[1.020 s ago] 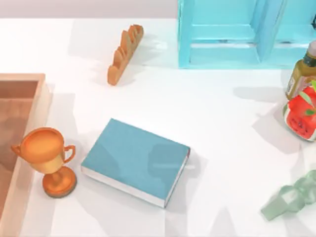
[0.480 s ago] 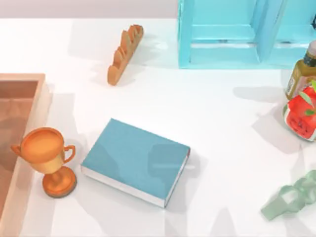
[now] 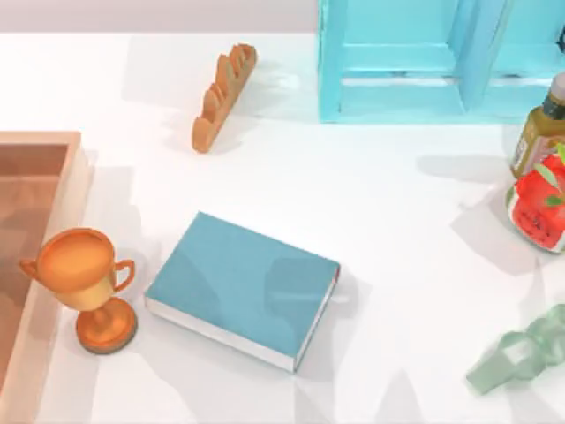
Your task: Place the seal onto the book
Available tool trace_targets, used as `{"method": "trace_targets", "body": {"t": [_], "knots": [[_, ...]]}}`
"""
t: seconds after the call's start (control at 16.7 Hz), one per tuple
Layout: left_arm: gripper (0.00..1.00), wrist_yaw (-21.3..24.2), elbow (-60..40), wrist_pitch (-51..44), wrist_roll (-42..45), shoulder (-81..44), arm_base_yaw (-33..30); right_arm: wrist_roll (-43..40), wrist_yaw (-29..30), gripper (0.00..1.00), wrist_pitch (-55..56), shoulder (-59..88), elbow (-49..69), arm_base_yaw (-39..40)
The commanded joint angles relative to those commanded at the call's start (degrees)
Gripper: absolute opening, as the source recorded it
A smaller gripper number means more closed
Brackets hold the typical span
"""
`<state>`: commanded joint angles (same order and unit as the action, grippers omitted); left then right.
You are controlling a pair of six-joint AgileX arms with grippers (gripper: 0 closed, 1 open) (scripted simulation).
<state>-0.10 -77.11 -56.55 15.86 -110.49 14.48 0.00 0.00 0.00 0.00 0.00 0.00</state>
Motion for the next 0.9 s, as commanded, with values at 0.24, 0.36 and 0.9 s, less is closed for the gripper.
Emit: {"method": "trace_targets", "body": {"t": [0.24, 0.36, 0.9], "knots": [[0.00, 0.0, -8.3, -9.1, -7.4, 0.7, -6.5, 0.0, 0.0, 1.00, 0.0, 0.0, 0.0, 0.0], [0.00, 0.0, -13.9, -16.6, -12.3, 1.5, -11.6, 0.0, 0.0, 1.00, 0.0, 0.0, 0.0, 0.0], [0.00, 0.0, -27.0, -32.1, -24.3, 5.0, -24.5, 0.0, 0.0, 1.00, 0.0, 0.0, 0.0, 0.0]]}}
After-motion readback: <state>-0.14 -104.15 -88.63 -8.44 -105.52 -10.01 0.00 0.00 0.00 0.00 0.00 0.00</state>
